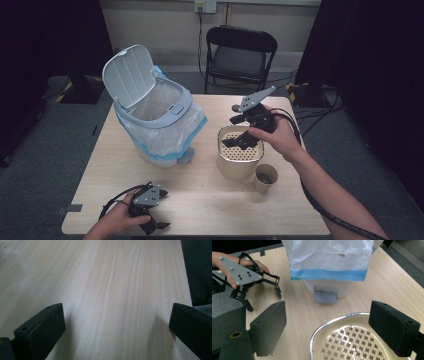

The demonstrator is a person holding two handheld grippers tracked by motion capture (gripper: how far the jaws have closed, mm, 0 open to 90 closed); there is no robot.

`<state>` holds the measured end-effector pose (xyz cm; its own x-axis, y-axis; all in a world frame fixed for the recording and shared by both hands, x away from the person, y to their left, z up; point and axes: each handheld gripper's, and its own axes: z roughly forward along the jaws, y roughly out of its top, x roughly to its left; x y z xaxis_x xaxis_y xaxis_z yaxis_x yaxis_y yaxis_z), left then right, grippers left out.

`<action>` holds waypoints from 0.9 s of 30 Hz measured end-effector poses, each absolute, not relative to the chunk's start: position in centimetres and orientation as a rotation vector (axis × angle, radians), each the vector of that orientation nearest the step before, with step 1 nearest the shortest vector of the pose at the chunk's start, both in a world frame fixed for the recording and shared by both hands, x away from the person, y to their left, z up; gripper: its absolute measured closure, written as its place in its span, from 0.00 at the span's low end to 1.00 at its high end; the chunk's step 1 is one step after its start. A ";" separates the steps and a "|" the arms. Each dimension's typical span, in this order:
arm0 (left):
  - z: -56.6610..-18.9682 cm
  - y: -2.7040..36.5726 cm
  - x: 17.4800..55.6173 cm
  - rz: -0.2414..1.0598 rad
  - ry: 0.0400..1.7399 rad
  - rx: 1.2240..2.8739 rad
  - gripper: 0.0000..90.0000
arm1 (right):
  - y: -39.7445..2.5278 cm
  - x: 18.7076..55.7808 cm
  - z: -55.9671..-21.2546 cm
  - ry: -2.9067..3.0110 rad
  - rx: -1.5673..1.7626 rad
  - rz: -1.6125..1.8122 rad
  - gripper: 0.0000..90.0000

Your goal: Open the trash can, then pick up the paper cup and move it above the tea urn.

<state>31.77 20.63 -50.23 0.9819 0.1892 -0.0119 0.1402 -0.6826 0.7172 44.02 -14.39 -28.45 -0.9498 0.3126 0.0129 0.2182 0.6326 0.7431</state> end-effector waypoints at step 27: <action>-50.3 20.6 31.7 0.082 0.238 2.324 0.00 | -21.4 41.6 -32.9 2.716 0.567 1.227 0.16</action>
<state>31.71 20.62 -50.31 0.9804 0.1966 -0.0140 0.1459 -0.6764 0.7219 41.59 -21.39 -32.92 -0.9246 0.3770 0.0545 0.2901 0.6043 0.7421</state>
